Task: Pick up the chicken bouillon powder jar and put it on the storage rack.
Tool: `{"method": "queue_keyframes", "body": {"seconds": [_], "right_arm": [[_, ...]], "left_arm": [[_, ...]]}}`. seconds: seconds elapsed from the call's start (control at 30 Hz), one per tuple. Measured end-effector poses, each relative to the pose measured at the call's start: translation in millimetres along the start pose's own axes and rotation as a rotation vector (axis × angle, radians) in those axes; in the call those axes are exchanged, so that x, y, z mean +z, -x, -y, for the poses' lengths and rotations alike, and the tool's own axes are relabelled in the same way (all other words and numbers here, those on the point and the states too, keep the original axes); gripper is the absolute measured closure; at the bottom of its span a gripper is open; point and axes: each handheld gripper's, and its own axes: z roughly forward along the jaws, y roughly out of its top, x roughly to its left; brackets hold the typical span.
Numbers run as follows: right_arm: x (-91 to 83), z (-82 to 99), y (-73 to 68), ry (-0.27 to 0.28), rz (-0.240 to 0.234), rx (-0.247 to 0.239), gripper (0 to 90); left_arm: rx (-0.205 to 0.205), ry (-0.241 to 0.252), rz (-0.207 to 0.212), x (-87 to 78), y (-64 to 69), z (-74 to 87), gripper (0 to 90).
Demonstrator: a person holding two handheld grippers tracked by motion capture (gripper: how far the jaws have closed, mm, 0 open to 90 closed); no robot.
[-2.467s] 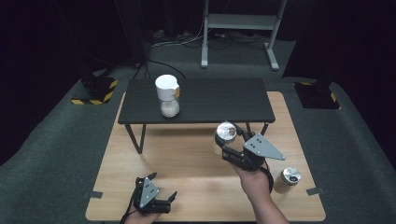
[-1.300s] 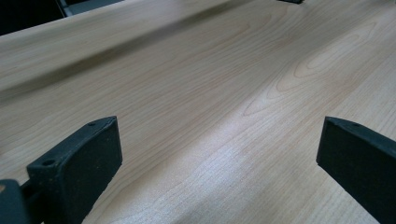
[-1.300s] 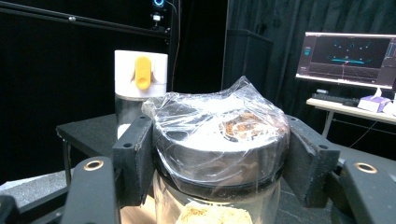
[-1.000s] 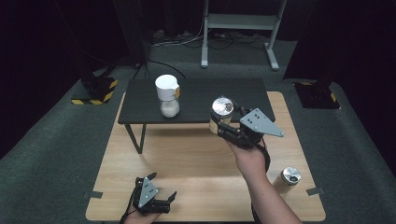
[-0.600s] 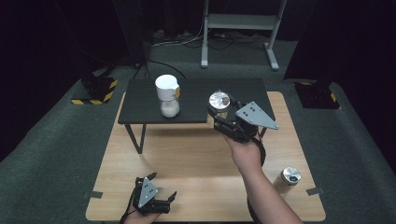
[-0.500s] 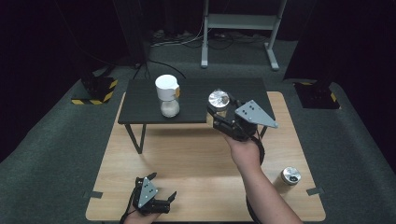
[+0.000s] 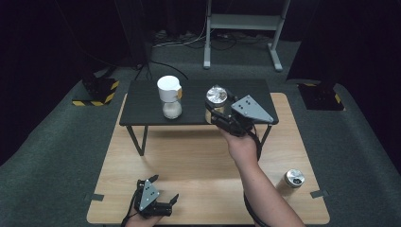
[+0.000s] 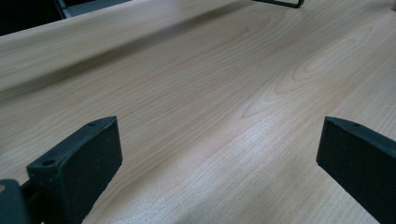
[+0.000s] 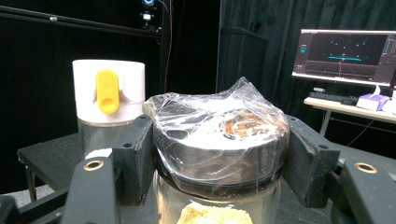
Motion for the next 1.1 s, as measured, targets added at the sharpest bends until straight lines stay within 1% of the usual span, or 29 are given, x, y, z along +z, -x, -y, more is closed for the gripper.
{"method": "queue_keyframes", "body": {"seconds": [0.5,0.7,0.83,1.1], "right_arm": [[22.1,1.1,0.8,-0.011,0.008,0.002,34.5],[28.0,0.6,-0.1,-0.016,0.011,0.003,34.5],[30.9,0.6,-1.0,-0.016,0.011,-0.005,34.5],[36.1,3.0,-1.1,-0.021,0.016,0.005,34.4]], "left_arm": [[0.0,0.002,0.003,-0.3,-0.5,0.1,0.5],[-0.002,0.003,0.004,-0.5,-0.6,0.2,0.5],[-0.001,0.003,0.004,-0.6,-0.7,0.2,0.5],[-0.004,0.006,0.004,-0.7,-0.6,0.3,0.4]]}}
